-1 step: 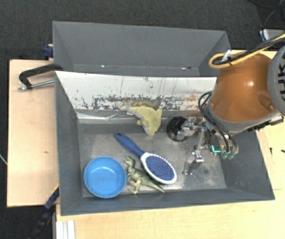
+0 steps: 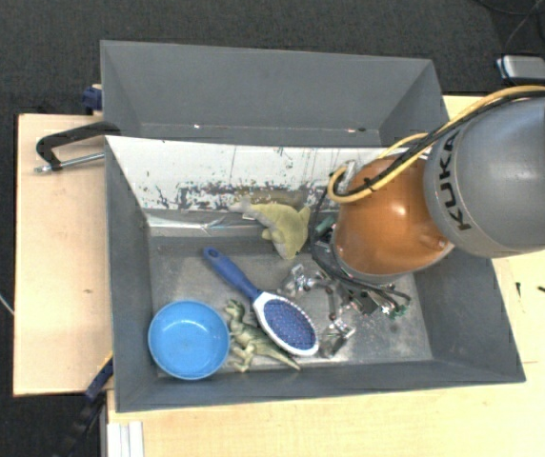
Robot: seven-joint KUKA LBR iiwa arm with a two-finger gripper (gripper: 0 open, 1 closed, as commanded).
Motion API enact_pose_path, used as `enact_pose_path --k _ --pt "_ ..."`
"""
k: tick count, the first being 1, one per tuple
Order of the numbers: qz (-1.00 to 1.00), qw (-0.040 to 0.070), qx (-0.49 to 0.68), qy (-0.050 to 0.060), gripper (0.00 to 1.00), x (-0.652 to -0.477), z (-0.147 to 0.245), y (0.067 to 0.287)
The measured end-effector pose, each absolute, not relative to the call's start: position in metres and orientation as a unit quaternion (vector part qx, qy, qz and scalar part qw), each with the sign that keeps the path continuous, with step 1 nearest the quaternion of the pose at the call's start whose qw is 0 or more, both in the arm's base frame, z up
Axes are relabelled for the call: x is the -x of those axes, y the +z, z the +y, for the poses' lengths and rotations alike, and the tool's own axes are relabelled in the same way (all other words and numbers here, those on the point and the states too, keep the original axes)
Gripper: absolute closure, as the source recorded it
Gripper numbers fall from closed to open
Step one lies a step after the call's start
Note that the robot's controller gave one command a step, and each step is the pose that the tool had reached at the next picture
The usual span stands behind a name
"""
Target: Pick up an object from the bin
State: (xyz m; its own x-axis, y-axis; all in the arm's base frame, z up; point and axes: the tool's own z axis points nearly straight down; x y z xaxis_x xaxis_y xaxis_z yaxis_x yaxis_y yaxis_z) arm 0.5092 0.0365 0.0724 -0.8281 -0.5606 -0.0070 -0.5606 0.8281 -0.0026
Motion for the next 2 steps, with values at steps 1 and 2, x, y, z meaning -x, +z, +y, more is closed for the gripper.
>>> enact_pose_path --k 1,2 --pt "0.914 0.005 0.405 -0.001 0.00 -0.4997 0.0906 0.0731" --pt "0.915 0.006 0.403 -0.003 1.00 -0.5010 0.0885 0.0745"
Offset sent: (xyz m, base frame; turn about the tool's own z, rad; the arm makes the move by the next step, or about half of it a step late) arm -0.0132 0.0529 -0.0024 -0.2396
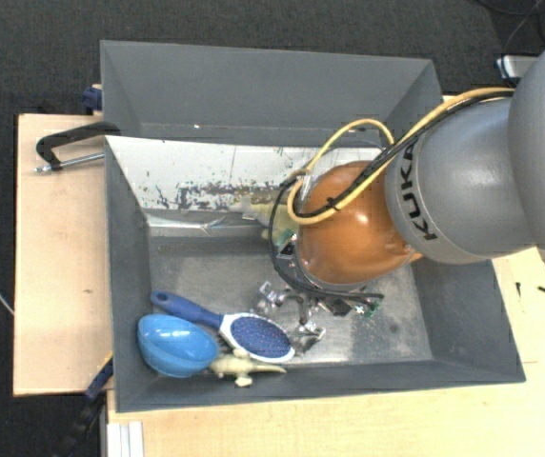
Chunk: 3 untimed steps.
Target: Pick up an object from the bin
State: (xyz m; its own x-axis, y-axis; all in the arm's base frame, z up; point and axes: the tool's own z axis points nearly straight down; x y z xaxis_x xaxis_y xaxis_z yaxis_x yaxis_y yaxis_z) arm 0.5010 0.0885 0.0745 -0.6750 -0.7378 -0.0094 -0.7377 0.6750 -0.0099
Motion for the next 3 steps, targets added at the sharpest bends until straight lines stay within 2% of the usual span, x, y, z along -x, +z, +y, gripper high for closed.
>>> enact_pose_path --k 1,2,3 --pt "0.910 0.002 0.416 -0.002 1.00 -0.492 0.123 0.216" --pt "0.921 -0.018 0.388 -0.014 1.00 -0.500 0.124 0.143" --pt "0.921 0.000 0.391 0.000 0.00 -0.499 0.143 0.146"
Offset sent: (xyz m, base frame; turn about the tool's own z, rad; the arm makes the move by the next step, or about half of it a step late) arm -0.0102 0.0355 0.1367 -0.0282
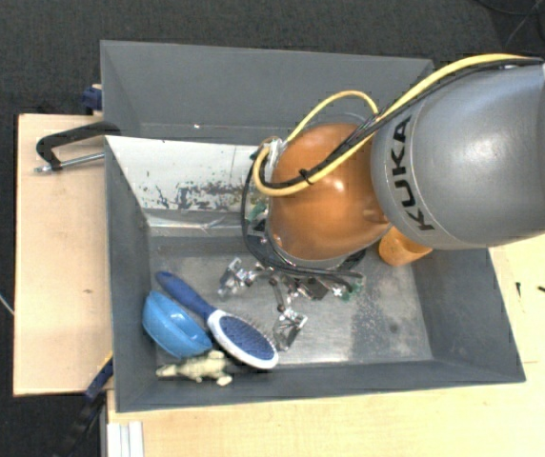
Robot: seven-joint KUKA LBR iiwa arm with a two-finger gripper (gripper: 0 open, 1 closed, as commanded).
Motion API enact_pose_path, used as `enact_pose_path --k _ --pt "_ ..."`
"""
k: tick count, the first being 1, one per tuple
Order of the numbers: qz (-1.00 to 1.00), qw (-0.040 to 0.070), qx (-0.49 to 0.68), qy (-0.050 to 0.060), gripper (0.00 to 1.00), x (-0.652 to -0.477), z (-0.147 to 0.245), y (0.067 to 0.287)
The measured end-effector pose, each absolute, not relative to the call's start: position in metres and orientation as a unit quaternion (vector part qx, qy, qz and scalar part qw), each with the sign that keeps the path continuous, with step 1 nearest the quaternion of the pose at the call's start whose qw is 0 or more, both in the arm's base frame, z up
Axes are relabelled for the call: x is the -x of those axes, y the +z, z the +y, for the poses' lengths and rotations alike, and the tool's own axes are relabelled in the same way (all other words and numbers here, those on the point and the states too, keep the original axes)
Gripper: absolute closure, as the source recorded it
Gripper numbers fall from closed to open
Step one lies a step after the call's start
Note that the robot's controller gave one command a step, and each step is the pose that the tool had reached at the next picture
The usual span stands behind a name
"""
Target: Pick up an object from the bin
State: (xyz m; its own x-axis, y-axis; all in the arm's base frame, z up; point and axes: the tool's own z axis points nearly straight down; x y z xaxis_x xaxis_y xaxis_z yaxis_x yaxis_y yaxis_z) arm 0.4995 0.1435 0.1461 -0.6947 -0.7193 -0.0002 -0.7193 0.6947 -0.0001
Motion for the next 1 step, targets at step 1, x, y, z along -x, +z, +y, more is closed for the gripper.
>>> enact_pose_path --k 1 --pt "0.898 -0.002 0.439 0.002 0.00 -0.4969 0.1951 0.0829"
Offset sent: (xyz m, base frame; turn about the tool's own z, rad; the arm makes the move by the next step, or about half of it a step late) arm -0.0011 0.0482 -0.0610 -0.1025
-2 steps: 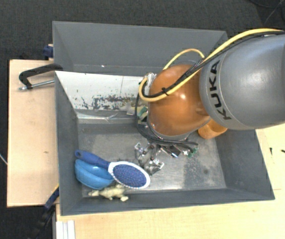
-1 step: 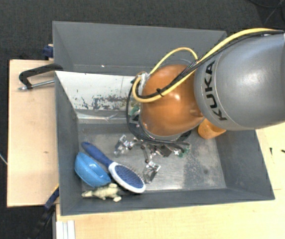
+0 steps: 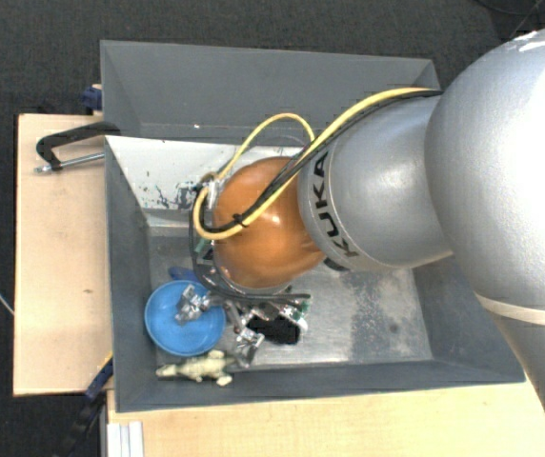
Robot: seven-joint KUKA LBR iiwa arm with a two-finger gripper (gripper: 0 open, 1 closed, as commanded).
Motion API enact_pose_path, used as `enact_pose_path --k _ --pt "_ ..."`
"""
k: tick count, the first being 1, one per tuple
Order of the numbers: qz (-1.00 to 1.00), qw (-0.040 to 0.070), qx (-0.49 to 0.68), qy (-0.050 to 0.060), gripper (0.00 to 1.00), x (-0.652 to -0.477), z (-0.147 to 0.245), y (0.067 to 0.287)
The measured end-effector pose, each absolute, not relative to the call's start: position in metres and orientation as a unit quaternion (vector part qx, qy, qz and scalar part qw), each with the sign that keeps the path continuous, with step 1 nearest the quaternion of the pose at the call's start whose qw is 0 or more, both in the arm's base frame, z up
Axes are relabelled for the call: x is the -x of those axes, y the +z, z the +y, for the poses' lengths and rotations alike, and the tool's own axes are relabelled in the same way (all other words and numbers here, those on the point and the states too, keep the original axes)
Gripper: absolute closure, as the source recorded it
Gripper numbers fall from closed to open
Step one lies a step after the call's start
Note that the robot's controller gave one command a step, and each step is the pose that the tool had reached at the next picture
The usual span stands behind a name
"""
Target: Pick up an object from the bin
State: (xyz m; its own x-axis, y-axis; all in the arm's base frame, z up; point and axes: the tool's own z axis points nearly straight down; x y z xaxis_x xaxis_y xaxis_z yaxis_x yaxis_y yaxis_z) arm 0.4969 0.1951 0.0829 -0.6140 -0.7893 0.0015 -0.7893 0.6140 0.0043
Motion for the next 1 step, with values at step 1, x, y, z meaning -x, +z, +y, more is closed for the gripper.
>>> enact_pose_path --k 1 --pt "-0.900 -0.007 -0.437 0.000 1.00 -0.5021 0.1933 0.0885"
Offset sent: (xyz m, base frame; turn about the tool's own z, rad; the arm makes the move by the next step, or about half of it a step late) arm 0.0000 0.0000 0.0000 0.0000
